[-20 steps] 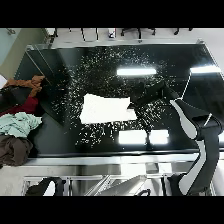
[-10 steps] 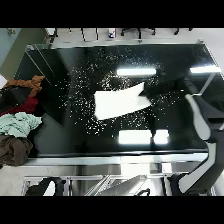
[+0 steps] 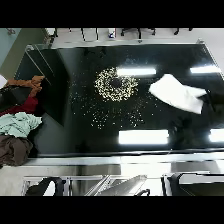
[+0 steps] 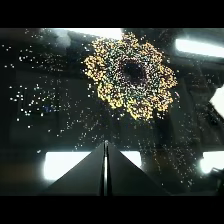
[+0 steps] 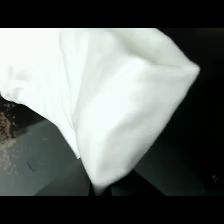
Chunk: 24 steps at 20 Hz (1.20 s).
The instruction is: Fold the shirts.
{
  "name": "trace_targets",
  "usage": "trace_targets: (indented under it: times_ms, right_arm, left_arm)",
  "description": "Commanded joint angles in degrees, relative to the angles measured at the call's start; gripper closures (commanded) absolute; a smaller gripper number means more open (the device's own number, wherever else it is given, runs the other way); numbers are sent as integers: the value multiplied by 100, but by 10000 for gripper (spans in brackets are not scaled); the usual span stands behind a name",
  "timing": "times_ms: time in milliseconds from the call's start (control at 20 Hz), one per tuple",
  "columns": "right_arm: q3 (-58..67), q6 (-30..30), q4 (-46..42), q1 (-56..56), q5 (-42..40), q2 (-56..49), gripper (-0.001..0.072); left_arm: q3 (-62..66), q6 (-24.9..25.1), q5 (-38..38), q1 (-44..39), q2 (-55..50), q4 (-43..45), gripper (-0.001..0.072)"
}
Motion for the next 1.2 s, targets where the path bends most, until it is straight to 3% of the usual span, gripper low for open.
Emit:
trace_targets:
  times_ms: [0, 250, 450, 600, 750, 950, 1150]
  right_arm:
    - [-1412, -203, -33, -728, 214, 435, 693]
    - [-3156, -15, 278, -820, 1388, 1801, 693]
    - [-3399, 122, 131, -1414, 1272, 2881, 693]
    - [-3416, 479, -671, -2229, 999, 3429, 693]
    - [-3775, 459, -1110, -3053, 933, 3622, 696]
    - [-4474, 166, -809, -3416, 938, 3630, 695]
    - [-4852, -376, 452, -3403, 1117, 3626, 693]
  left_arm:
    - [2, -7, -15, -28, -76, -138, 694]
    - [2, -7, -157, -752, -448, -131, 694]
    - [2, 2, -151, -1508, -940, -116, 694]
    - [2, 153, -157, -2050, -1257, -118, 694]
    - [2, 153, -190, -2470, -1440, -118, 694]
    - [4, 153, -463, -2763, -1429, -116, 694]
    - [13, 151, -590, -2780, -1384, -118, 694]
